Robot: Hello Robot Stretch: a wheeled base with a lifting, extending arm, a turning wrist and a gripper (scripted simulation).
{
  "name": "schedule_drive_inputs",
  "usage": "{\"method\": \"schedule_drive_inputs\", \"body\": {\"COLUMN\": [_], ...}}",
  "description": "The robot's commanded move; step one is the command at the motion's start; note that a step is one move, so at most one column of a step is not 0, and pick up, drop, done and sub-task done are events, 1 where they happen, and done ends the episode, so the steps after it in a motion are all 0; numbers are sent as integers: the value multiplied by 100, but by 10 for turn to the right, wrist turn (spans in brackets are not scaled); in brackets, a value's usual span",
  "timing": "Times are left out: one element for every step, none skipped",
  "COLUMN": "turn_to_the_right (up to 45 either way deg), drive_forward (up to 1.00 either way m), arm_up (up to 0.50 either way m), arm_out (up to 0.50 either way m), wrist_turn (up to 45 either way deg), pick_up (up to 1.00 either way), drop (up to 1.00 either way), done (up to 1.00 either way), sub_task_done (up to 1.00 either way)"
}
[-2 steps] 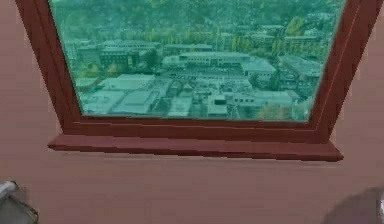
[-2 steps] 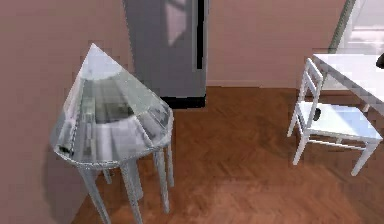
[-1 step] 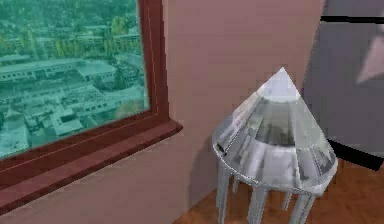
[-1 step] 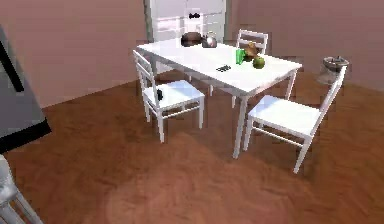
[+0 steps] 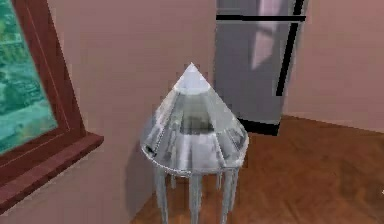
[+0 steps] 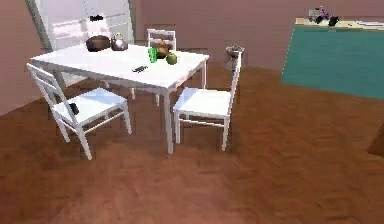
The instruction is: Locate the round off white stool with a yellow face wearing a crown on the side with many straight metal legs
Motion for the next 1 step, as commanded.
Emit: {"method": "schedule_drive_inputs", "body": {"turn_to_the_right": [0], "drive_forward": [0], "arm_up": [0], "arm_out": [0], "wrist_turn": [0], "pick_up": [0], "drop": [0], "done": [100], "sub_task_done": [0]}}
